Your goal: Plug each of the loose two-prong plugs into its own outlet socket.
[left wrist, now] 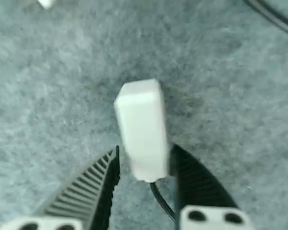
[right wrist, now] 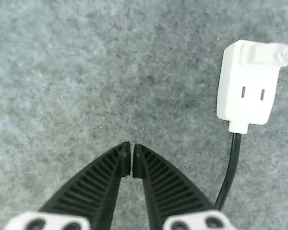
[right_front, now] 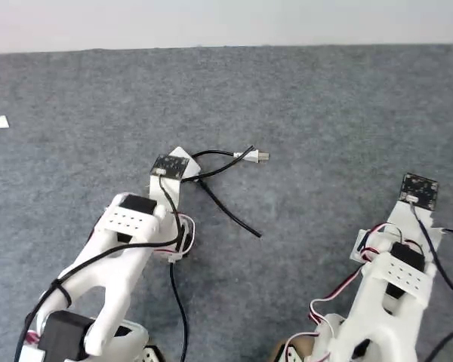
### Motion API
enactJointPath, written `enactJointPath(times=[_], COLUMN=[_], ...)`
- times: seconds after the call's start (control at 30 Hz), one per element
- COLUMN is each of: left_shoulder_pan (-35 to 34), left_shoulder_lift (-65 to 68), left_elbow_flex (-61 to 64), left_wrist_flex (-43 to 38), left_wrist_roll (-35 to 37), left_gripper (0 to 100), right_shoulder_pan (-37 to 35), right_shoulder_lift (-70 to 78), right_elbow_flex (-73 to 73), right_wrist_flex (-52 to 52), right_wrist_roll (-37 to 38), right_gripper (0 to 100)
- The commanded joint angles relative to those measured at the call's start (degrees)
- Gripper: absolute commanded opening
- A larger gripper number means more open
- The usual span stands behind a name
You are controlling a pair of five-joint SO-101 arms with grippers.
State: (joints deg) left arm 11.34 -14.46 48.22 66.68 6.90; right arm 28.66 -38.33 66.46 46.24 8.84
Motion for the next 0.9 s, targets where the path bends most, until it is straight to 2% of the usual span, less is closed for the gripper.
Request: enactJointPath(times=[0.0, 0.23, 0.37, 0.57, 0.7, 0.87], left_shoulder_pan=[-0.44, 1.14, 7.21, 16.79, 16.18, 11.16], left_shoulder_lift=[-3.96, -18.73, -20.84, -17.05, -10.73, -2.37], left_elbow_flex=[-5.49, -4.79, 0.40, 5.93, 5.32, 2.07], left_wrist_flex=[2.81, 3.16, 2.29, -5.36, -8.44, -9.67], left_wrist_roll=[-2.46, -3.87, -3.87, -3.78, -3.78, -3.87], left_gripper=[10, 2, 2, 2, 2, 2], right_shoulder_pan=[-0.48, -0.57, -0.66, -0.75, -0.75, -1.45], right_shoulder_lift=[-1.19, -1.19, -1.19, -1.19, -1.19, -1.19], right_elbow_flex=[-0.18, -0.09, 0.70, 0.70, 0.70, 0.79], right_wrist_flex=[-0.66, -0.66, -1.19, -1.19, -1.19, -1.19], right_wrist_roll=[0.70, 2.11, 3.60, 3.69, 3.69, 3.69], right_gripper=[2.4, 2.3, 2.1, 2.1, 2.1, 2.1])
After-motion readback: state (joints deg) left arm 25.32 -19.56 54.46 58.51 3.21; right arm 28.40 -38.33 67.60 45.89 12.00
